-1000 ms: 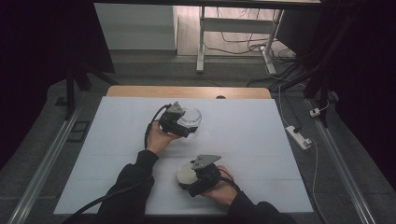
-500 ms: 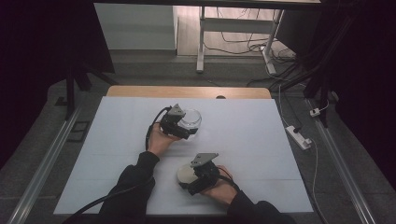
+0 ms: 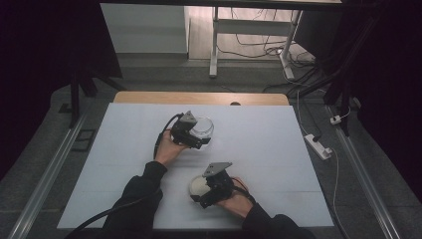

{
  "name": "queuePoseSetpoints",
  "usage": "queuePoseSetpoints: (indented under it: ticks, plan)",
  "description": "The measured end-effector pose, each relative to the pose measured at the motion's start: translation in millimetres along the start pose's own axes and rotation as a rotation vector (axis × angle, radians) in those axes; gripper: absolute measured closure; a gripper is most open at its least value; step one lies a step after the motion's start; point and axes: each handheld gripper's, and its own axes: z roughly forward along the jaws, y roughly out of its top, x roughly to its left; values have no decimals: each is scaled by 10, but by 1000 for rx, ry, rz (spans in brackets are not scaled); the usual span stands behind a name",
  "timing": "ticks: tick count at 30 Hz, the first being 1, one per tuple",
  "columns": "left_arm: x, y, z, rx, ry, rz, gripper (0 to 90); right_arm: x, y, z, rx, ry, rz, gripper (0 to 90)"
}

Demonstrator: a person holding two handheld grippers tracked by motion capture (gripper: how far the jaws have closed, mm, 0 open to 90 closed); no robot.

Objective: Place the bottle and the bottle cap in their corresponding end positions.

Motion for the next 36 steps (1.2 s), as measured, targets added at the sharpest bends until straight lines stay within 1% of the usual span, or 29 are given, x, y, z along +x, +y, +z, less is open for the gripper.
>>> queuePoseSetpoints:
  ticks: [1,5,8,11,14,15,16,21,27,29,32,36]
  plan:
    - [-2,0,3,5,2,-7,15,0,2,-5,-3,1,1,25]
    - [16,-35,-23,10,-15,-35,2,7,25,-48,-20,-1,6,21]
    - [16,-61,-54,35,-5,-29,0,3,40,-79,-36,-4,3,21]
    - [19,-90,-104,33,-18,-41,0,4,53,-106,-45,-4,4,20]
    - [14,-124,-135,48,-20,-51,0,10,63,-123,-50,-5,4,20]
    - [12,-139,-148,49,-27,-53,0,11,65,-126,-50,-5,3,20]
    - [4,-155,-158,45,-28,-60,0,12,66,-130,-50,-5,2,19]
    - [-34,-223,-207,55,-40,-73,0,7,72,-160,-53,-7,6,20]
    - [-95,-295,-275,75,-41,-67,0,-19,67,-203,-53,-2,27,16]
    - [-119,-314,-302,82,-34,-64,0,-30,63,-215,-52,-2,32,14]
    - [-142,-337,-359,77,-40,-63,0,-42,58,-236,-49,3,45,6]
    - [-184,-362,-447,67,-50,-70,0,-55,55,-284,-53,0,47,0]
